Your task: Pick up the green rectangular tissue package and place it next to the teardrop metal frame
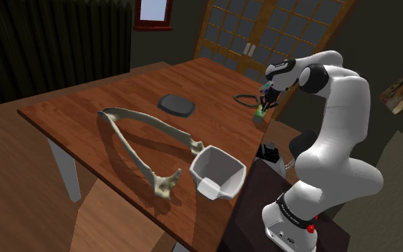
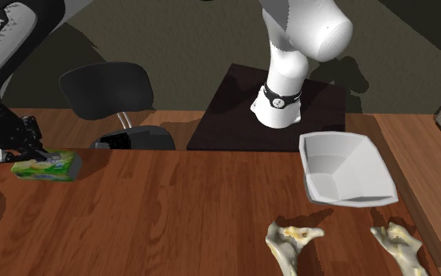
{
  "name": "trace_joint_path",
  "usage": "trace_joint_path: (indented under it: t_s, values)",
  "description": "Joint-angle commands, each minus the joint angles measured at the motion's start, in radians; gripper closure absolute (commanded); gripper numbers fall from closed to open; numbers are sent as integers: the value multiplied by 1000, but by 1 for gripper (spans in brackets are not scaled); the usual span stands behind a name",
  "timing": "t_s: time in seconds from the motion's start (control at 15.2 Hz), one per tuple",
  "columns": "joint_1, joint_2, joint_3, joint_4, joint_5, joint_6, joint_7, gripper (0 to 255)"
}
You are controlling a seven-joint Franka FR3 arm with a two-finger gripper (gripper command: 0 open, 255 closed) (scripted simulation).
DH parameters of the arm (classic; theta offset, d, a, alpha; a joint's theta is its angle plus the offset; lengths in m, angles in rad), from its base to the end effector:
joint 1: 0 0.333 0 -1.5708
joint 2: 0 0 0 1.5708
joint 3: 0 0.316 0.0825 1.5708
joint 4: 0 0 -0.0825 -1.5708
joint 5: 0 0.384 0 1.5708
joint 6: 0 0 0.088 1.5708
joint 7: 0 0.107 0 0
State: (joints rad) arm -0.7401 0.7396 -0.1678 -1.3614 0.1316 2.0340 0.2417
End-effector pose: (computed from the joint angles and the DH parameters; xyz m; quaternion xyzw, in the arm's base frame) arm 0.4737 -0.5531 0.2802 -0.8329 0.5528 0.0263 0.0101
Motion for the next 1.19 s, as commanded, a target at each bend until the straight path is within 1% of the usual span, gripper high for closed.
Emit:
trace_joint_path:
  t_s: [0.0, 0.46, 0.53, 0.86, 1.12]
  values:
    - [-1, 12, 1, 2, 2, 12, 0, 255]
    - [-1, 13, 1, 2, 2, 12, 0, 255]
    - [-1, 12, 1, 2, 2, 12, 0, 0]
    - [-1, 13, 1, 2, 2, 12, 0, 0]
    - [-1, -31, -4, 59, -7, -89, 6, 0]
